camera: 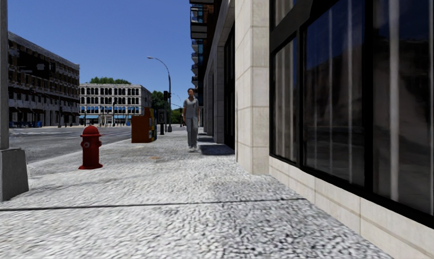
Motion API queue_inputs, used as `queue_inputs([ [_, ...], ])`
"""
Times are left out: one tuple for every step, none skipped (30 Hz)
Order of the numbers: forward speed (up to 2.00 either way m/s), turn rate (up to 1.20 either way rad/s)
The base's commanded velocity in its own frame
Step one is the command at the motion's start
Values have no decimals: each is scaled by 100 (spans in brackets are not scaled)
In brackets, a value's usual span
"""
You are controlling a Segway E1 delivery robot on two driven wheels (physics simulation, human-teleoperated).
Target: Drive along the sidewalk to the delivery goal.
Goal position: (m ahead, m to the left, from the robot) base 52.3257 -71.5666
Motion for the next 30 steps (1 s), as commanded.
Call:
queue_inputs([
  [191, 46],
  [190, 48],
  [189, 49],
  [189, 58],
  [189, 58],
  [187, 62],
  [186, 63],
  [186, 63],
  [185, 63],
  [185, 63],
  [184, 63],
  [180, 63],
  [178, 63],
  [178, 63],
  [170, 63],
  [166, 63],
  [162, 63],
  [161, 63],
  [161, 63],
  [159, 63],
  [159, 63],
  [159, 63],
  [158, 63],
  [156, 63],
  [156, 63],
  [155, 63],
  [155, 61],
  [154, 50],
  [154, 0],
  [154, 0],
])
